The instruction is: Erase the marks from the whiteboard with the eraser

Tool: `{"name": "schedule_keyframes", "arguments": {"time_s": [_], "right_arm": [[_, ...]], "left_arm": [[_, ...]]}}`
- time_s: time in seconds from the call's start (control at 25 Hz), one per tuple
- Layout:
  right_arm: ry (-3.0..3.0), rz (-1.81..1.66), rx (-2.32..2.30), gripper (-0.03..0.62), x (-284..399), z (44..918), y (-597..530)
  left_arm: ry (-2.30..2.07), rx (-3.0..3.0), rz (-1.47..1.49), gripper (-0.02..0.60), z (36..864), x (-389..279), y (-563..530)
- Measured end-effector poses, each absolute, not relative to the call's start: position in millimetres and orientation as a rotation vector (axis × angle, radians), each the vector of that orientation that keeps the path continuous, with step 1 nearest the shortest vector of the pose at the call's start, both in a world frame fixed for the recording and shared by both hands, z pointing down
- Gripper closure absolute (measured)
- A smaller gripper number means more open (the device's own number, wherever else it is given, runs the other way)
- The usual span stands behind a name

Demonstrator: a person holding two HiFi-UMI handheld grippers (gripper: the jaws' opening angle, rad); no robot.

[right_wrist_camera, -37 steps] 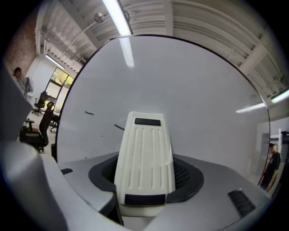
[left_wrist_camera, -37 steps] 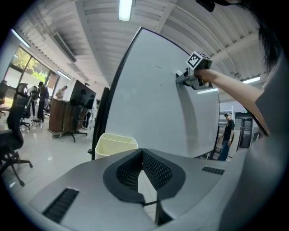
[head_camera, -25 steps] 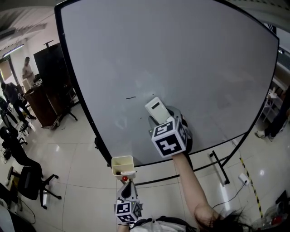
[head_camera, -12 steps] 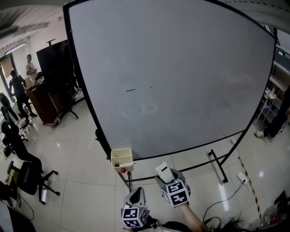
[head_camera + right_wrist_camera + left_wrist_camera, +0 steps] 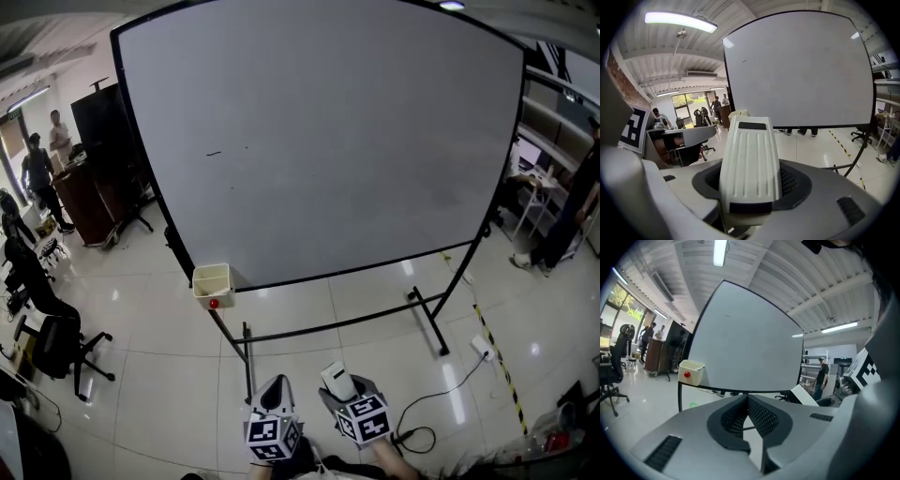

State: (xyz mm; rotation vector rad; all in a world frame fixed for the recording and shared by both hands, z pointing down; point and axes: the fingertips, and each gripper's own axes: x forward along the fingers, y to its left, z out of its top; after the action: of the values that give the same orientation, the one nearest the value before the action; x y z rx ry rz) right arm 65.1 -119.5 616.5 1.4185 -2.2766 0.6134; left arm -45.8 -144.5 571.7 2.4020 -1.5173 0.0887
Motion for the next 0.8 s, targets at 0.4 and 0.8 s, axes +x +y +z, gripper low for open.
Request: {"name": "schedule_keyframes", "arguments": {"time_s": [0.4,0.8], "right_arm": [[-2.303,0.608,1.376,0.329,67.7,618.1,-53.6],[-2.318,0.605,1.361,0.329,49.1,612.6,-42.4]], "left_arm": [[-1.505,2.408,0.125,0.604,571.7,-32.6,-70.8],[-1.52,2.41,0.119,0.604,561.7,-48.8,-55.4]]}}
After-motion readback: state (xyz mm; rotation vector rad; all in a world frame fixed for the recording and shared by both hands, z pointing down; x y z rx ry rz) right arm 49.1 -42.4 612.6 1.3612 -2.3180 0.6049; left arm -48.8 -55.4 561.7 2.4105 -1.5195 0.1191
